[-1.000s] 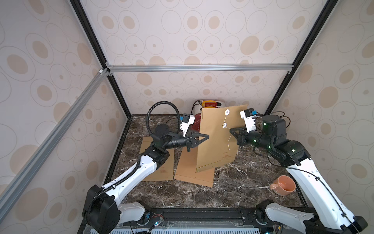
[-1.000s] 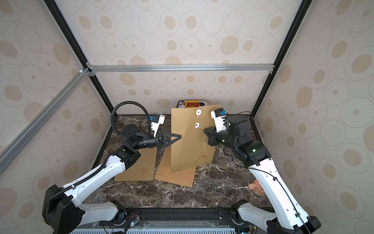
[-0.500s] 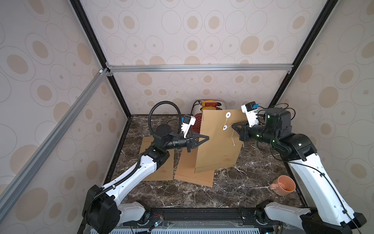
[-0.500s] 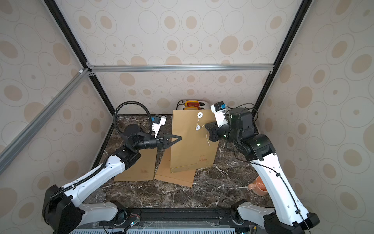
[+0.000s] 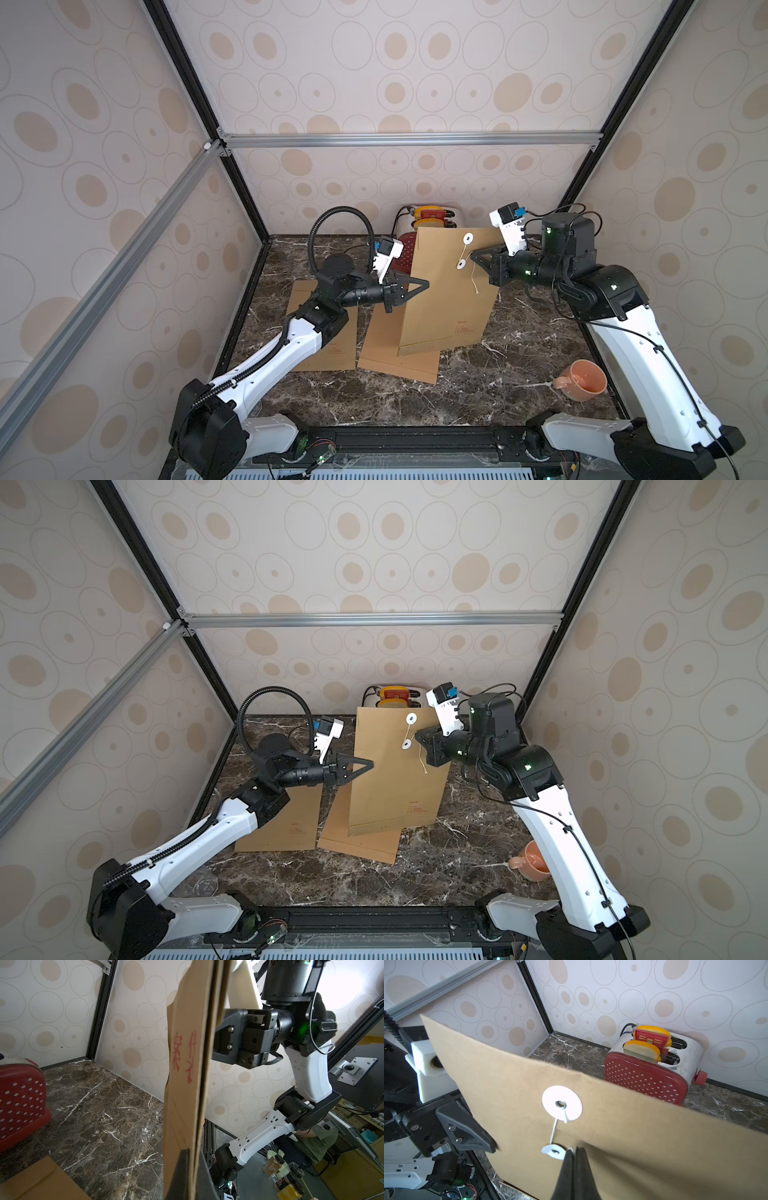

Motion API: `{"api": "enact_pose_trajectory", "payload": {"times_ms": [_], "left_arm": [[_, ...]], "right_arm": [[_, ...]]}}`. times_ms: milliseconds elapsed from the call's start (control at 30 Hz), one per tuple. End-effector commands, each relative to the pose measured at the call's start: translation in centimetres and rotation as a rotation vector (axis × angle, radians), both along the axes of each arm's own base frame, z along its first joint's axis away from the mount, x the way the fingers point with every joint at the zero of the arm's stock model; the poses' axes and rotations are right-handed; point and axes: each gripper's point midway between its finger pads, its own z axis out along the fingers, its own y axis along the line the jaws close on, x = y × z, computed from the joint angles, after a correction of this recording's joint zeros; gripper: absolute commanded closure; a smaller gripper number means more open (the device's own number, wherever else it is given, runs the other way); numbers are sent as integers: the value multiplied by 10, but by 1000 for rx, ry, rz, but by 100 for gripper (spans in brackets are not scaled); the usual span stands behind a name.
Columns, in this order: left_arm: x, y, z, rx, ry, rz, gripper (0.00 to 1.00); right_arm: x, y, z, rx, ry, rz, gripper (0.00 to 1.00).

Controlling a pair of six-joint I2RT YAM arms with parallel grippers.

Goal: Close the mouth of the file bag
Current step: Close the file bag.

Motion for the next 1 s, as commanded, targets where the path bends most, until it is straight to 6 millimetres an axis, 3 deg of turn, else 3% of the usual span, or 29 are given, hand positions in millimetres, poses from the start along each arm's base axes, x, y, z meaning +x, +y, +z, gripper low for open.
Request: {"api": "enact_pose_trajectory", "payload": {"times_ms": [0, 633, 967], "left_arm": [[-3, -1, 26, -33, -79, -4, 100], [-4, -5, 24, -33, -63, -25, 100], [-4, -4, 26, -38, -68, -18, 100]], "right_arm": [[-9, 5, 11, 29, -4, 35, 100], [-23, 29, 19, 60, 8, 115, 100], [-30, 31, 17, 87, 19, 129, 100]]}}
